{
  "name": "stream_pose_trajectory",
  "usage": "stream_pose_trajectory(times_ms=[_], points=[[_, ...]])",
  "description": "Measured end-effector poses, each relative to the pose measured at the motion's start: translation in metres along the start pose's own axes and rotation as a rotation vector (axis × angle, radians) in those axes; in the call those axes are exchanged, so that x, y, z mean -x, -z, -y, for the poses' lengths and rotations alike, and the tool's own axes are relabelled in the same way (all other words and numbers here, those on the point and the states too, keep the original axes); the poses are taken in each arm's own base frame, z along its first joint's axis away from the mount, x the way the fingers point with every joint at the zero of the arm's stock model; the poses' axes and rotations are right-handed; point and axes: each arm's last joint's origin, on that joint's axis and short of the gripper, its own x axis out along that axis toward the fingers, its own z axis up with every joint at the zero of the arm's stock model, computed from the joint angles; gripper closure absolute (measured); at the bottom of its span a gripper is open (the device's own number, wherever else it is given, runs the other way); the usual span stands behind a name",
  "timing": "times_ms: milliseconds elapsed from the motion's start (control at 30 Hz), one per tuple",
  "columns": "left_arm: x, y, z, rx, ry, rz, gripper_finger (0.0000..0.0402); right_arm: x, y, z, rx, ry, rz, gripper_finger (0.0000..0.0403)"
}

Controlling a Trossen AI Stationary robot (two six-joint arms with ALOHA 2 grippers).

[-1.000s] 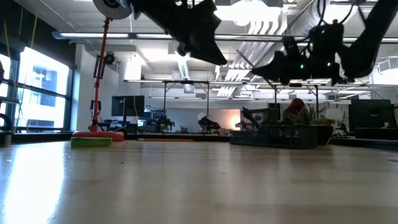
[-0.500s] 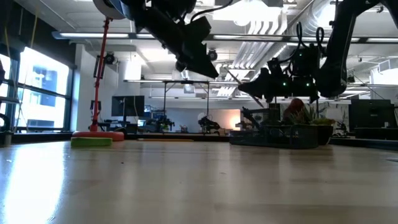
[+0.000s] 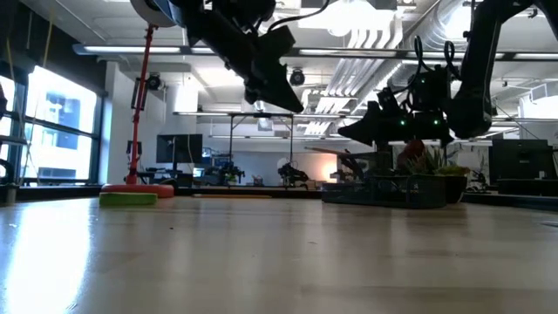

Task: Pick and place office supplies into organizer
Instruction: Put the bottom yellow pencil into the black desk organizer

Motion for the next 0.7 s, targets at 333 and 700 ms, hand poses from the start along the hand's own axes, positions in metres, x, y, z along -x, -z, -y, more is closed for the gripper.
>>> stream_pose_trajectory(times_ms=[333,700], points=[[0.000,0.001,0.000,0.004,-0.001,-0.008,0.0394,0.001,0.001,0.000,0.027,0.003,-0.004,0.0385],[0.011,-0.002,-0.001,-0.014,-0.022,-0.003,0.0394,-0.003,-0.026,-0.028,0.245,-0.114,-0.039,0.0373]])
